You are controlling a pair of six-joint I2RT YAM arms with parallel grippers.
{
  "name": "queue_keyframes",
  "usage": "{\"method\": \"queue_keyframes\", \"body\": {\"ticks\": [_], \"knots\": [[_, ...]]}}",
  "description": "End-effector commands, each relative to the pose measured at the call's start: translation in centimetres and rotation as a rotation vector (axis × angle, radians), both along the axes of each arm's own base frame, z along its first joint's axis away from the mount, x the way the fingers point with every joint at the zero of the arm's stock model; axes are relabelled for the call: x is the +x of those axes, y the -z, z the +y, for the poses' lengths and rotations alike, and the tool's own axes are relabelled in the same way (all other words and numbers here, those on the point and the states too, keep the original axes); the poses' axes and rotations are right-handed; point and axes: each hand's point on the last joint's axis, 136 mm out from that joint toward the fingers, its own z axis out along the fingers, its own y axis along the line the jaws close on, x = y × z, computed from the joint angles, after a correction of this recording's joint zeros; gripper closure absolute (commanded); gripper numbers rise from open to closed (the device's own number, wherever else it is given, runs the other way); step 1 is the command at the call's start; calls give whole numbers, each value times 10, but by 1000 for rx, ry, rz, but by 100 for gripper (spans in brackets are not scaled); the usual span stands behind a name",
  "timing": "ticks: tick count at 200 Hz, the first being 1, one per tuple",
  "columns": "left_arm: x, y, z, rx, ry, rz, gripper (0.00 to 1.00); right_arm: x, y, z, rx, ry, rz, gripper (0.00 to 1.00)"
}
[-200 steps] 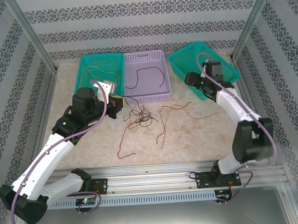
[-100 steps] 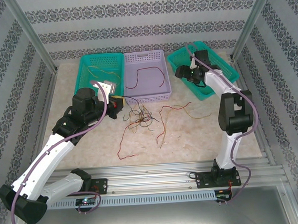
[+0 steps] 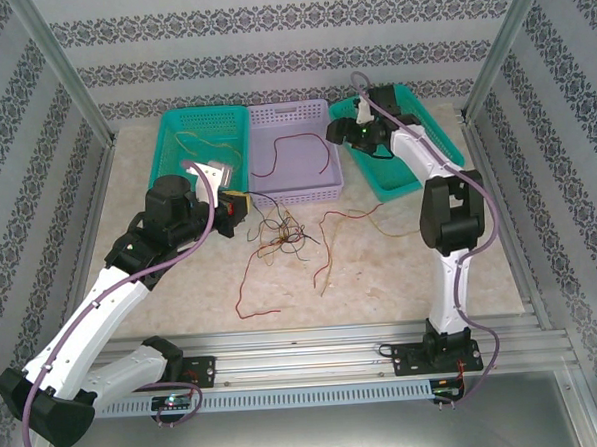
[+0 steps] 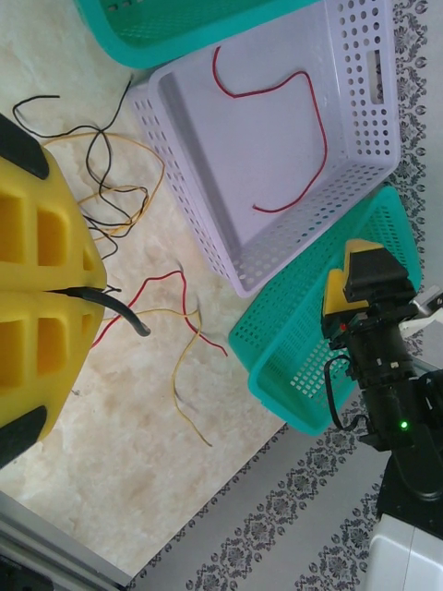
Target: Untangle the cables
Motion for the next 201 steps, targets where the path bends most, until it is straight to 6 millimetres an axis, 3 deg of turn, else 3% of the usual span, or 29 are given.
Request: {"method": "queue_keyframes", "body": {"ticks": [1,23,37,51,64,91,120,140,163,201], "knots": [[0,-7,-5,-18,25,-36,100,-8,-29,17,-27,-69,-58,25],[-1,-8,-6,-22,31,-37,100,-21,-88,20,-43,-66,-195,25],[-2,-9,-6,-26,34,-41,100,-40,-127,23,-53,-70,-287,24],[-3,-11,-5,-29,35,-47,100,-64,-150,26,-65,-77,-336,24],[-3,-12,-5,-31,33,-53,100,-90,-156,36,-54,-113,-355,24],[-6,-17,-3,-44,27,-75,100,-151,-138,56,-23,-175,-369,24],[-6,-19,-3,-55,30,-82,100,-217,-91,76,-19,-240,-348,26],[-6,-19,-4,-60,32,-83,100,-252,-57,83,-71,-267,-343,26],[-7,-19,-5,-63,38,-82,100,-271,-30,89,-103,-279,-352,26],[-7,-19,-5,-63,41,-84,100,-280,-2,117,-146,-365,-387,25]]}}
